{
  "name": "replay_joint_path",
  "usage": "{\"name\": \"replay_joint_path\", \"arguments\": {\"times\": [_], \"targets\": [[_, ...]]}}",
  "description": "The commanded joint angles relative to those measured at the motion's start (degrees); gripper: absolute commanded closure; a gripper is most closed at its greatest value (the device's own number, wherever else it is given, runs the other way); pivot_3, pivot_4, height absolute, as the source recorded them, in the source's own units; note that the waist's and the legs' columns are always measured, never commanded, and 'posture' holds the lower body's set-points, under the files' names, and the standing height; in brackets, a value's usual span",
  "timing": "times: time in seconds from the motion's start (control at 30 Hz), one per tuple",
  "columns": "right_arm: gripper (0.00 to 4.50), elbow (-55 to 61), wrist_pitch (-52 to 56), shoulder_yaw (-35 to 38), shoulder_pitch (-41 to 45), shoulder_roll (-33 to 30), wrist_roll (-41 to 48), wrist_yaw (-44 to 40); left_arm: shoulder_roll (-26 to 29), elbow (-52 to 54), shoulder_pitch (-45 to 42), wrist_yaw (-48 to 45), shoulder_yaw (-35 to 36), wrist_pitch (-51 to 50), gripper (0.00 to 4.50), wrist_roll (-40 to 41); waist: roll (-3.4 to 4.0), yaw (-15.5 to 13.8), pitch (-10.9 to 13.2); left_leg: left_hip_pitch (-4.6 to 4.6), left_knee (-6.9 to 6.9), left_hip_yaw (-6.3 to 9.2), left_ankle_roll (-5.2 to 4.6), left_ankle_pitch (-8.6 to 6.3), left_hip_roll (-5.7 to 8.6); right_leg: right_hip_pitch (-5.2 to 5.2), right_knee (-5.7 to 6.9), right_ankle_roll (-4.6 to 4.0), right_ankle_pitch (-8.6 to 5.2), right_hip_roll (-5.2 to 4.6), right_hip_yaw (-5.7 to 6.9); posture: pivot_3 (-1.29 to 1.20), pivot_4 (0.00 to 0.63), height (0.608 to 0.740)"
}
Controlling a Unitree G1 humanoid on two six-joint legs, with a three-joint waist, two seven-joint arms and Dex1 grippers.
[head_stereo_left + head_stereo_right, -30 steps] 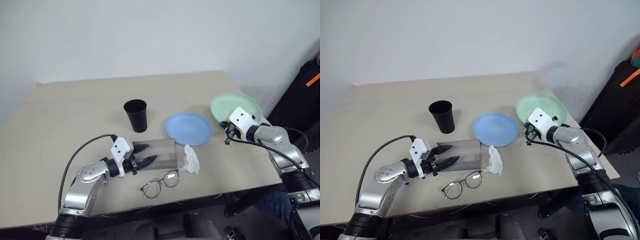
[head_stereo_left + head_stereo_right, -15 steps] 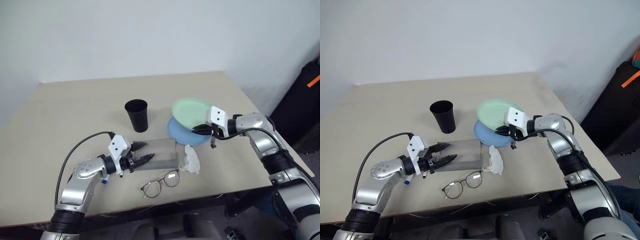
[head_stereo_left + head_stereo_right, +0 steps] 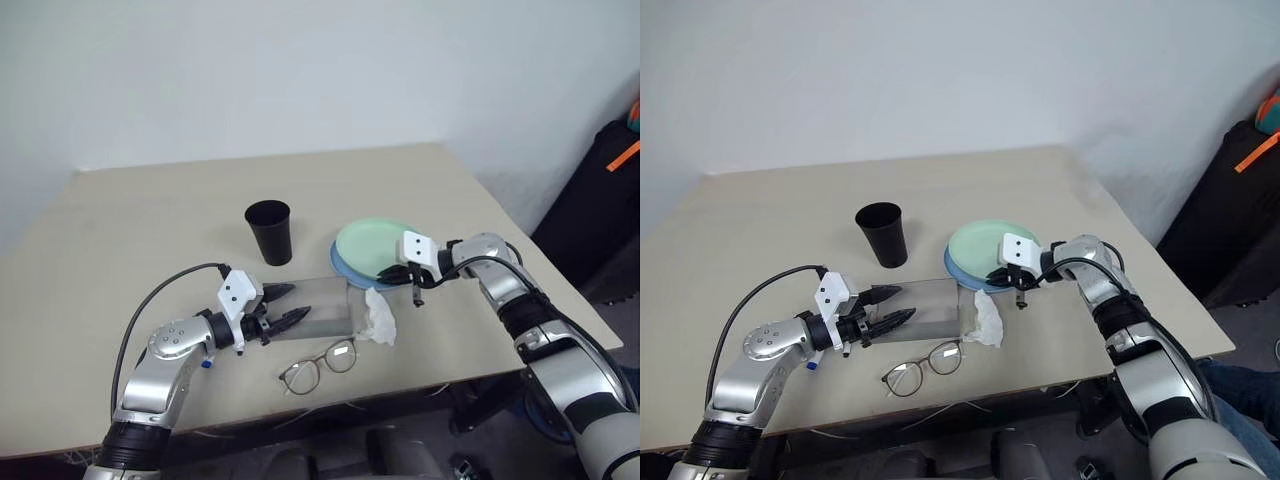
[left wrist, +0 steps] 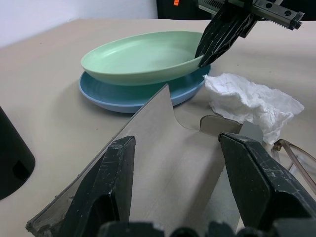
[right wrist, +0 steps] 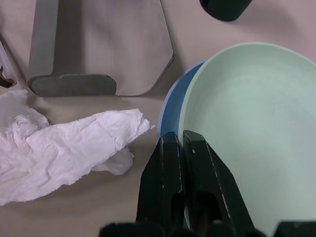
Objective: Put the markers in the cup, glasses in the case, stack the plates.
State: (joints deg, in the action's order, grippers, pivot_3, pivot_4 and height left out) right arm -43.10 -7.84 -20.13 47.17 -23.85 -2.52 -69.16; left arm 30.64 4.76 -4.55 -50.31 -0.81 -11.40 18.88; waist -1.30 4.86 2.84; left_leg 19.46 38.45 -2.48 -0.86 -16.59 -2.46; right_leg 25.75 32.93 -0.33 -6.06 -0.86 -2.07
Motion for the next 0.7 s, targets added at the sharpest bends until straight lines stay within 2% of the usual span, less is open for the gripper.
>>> {"name": "replay_joint_path", "arguments": {"times": [0.03, 0.2, 0.4, 0.57, 0.7], "targets": [[3.48, -0.5, -1.6, 1.9, 2.7, 0.2, 0.0, 1.0, 0.0, 2.0, -0.5, 0.3, 0.6, 0.4, 1.69, 0.3, 0.00, 0.1, 0.0, 0.00, 0.01, 0.00, 0.00, 0.00, 0.00, 0.00, 0.01, 0.00, 0.00, 0.00, -0.01, 0.00, 0.000, 0.740], [1.79, -0.2, -2.7, 3.2, 3.3, -0.2, 0.4, 2.5, -0.2, 1.6, -1.0, 0.2, 0.3, 0.6, 1.69, 0.2, 0.01, 0.6, 0.0, 0.03, 0.05, -0.01, 0.00, 0.00, 0.02, 0.01, 0.01, 0.00, 0.00, 0.00, -0.07, 0.00, 0.000, 0.740], [1.79, 4.5, 2.5, 6.3, 3.7, -2.4, 3.9, -0.9, -0.5, 1.0, -1.7, 0.1, 0.0, 0.8, 1.69, -0.1, 0.00, 0.9, 0.0, 0.03, 0.06, 0.01, 0.00, 0.00, 0.03, -0.01, 0.01, 0.00, 0.00, 0.00, -0.08, 0.00, 0.000, 0.740], [1.79, 17.6, 16.2, 6.8, -1.2, -7.7, 8.4, -9.0, -0.7, 0.3, -2.2, -0.1, -0.1, 1.0, 1.69, -0.2, 0.00, 0.8, 0.0, 0.02, 0.06, 0.04, 0.00, 0.00, 0.04, 0.00, 0.01, 0.01, 0.00, 0.01, -0.08, 0.00, 0.000, 0.740], [1.79, 28.8, 27.6, 5.9, -6.9, -11.0, 10.7, -10.7, -0.9, 0.0, -2.5, -0.3, -0.4, 1.1, 1.69, -0.3, 0.00, 0.8, 0.0, 0.03, 0.05, 0.06, 0.00, -0.01, 0.04, 0.00, 0.01, 0.01, -0.01, 0.01, -0.06, 0.00, 0.000, 0.740]]}}
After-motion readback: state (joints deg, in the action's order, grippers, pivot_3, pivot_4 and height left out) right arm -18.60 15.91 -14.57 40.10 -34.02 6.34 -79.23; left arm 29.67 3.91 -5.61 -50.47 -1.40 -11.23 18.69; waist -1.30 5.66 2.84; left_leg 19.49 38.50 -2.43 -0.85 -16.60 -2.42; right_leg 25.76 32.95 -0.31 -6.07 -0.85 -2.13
